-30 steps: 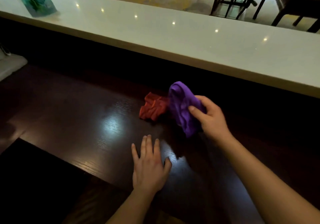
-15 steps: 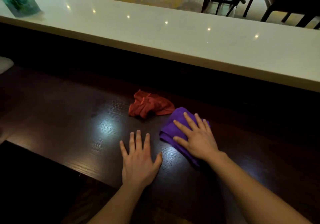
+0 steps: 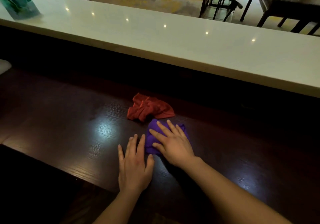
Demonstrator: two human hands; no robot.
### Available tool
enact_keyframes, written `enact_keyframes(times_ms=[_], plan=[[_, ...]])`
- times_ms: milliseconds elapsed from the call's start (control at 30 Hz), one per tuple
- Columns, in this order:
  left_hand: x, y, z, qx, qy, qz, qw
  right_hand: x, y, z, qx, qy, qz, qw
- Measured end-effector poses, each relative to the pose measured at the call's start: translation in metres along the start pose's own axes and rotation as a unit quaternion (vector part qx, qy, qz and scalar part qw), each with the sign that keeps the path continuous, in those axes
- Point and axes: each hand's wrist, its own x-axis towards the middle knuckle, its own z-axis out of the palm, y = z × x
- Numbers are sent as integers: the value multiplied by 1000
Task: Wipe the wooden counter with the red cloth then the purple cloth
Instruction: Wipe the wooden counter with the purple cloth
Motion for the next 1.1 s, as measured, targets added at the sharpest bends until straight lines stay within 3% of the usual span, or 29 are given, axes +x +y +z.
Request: enact_keyframes(times_ms=[133,267,333,500,600,800,967,1033,1100], plan=[[0,1,1,0,3,-5,1000,22,-30,4,38,26,71,996],[-1,-1,1,-18,11,-18,1000,-36,-13,9,57,23,-99,993],[1,-1,2,-3,6,-16,1000,-44,18,5,7,44,-110,993],[2,-2,4,15,7,-11,1000,9,78,-11,-24,101,149,983],[2,-4,6,25,1,-10,1000,27,90,-15,13,117,217,969],[3,-3,4,22,-3,-16,1000,-45,7,0,110,96,110,983],[2,-5,4,10,8,-8,1000,-132,-36,20,53,56,-29,997],[2,-3,4,25,-1,-7,1000,-133,-2,13,21,55,-13,998],[1,-2,4,50,-19,2,999,-123,35,3,7,70,67,995]])
